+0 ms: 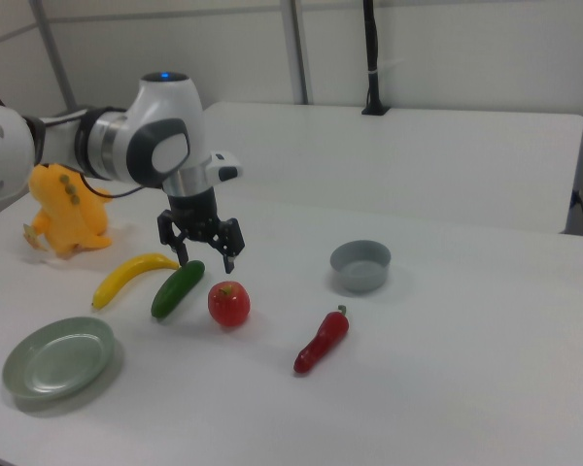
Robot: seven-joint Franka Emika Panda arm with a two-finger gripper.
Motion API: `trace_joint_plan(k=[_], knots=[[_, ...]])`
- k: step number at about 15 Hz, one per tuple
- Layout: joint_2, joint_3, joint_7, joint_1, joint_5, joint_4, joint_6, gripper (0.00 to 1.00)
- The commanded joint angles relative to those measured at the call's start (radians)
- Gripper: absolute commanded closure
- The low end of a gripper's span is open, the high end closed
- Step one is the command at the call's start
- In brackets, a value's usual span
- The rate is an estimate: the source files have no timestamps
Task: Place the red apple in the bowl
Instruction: 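Lower the open gripper over the red apple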
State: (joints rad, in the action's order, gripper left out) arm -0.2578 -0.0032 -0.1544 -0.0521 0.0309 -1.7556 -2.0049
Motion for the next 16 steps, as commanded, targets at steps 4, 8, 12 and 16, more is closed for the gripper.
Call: trace_joint_plan(k=[4,8,12,16], knots=[[-0.003,-0.011,-0.014,0.003,-0.014,-0.105,-0.190,0.00],[-0.004,-0.012,-0.014,0.003,-0.028,-0.177,-0.302,0.00],[-0.034,-0.014,-0.008,0.003,-0.049,-0.189,-0.342,0.00],[-0.058,-0.014,-0.001,0.002,-0.071,-0.189,-0.360,0.00]])
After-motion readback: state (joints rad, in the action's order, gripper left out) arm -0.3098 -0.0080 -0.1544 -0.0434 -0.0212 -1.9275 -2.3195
